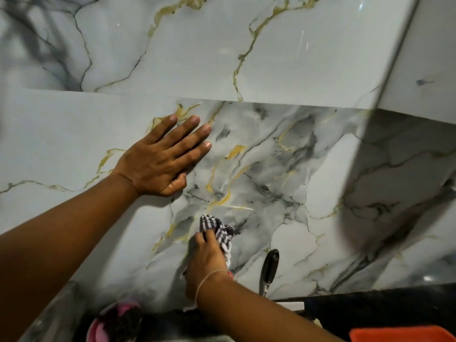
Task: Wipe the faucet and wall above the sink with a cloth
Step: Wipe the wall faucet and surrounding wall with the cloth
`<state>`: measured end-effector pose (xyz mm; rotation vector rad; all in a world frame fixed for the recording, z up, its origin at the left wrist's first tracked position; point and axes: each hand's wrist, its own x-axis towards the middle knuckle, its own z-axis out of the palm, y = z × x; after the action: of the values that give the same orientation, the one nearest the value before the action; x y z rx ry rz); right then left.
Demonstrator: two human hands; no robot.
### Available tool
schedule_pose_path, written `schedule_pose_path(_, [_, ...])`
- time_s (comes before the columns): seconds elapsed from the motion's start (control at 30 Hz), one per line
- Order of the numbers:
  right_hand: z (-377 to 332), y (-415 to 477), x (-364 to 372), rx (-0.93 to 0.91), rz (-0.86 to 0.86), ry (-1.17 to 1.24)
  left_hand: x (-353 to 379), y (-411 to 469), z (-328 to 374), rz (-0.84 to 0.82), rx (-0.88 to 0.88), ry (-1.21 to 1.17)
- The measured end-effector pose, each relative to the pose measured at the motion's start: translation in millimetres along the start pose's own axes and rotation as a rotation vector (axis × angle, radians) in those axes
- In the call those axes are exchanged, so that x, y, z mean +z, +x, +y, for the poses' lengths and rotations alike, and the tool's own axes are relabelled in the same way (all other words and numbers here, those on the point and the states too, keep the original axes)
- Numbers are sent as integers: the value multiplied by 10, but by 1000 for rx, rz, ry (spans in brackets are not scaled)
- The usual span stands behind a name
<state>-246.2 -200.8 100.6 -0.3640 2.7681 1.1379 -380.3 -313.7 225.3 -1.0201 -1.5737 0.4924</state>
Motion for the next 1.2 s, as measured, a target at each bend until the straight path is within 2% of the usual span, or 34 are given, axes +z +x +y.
schedule_pose_path(0.07, [2, -114, 109, 196, 179, 532, 3, 16, 5, 1, 4, -4])
schedule_pose_path(0.13, [-31, -264, 236, 469, 353, 1096, 7, 11, 1, 2, 4, 2])
schedule_pose_path(0.2, [48, -344, 262, 688, 291, 1819, 4, 2, -3, 4, 6, 3])
schedule_pose_path(0.23, [150, -335, 319, 699, 153, 2251, 5, 22, -1, 13, 8, 0])
schedule_pose_path(0.27, [227, -276, 414, 625, -14, 2601, 18, 18, -2, 14, 10, -3])
schedule_pose_path(0.33, [339, -185, 587, 514, -210, 3003, 29, 20, -6, 10, 6, -5])
schedule_pose_path(0.4, [306, -84, 732, 373, -298, 3237, 49, 13, -19, 8, 7, 11])
schedule_pose_path(0.5, [31, 8, 900, 107, -281, 3433, 68, 9, 0, 13, 3, 19])
schedule_pose_path(0.7, [-202, -255, 1263, -85, -325, 3264, 91, -6, 12, -11, 12, 22])
schedule_pose_path(0.73, [-132, -222, 1216, -63, -337, 3251, 98, -6, 6, -8, 12, 28])
schedule_pose_path(0.8, [5, -143, 1030, 109, -275, 3271, 90, 2, 7, -7, 15, 35])
schedule_pose_path(0.87, [57, -167, 881, 284, -189, 3125, 84, 2, 11, -4, 14, 39])
schedule_pose_path(0.93, [-108, -384, 860, 489, -131, 2828, 98, -8, 16, -4, 13, 37])
schedule_pose_path(1.0, [-310, -634, 867, 703, 198, 2415, 98, -9, 12, -6, 10, 46])
schedule_pose_path(1.03, [-339, -699, 803, 714, 337, 2280, 90, -5, 11, -2, 9, 48])
schedule_pose_path(1.07, [-324, -683, 740, 635, 402, 2128, 83, 3, 11, 1, 11, 44])
schedule_pose_path(1.13, [-166, -538, 593, 427, 496, 1670, 63, 12, 15, -4, 10, 37])
schedule_pose_path(1.2, [-13, -382, 456, 334, 490, 1308, 57, 8, 13, -14, 7, 36])
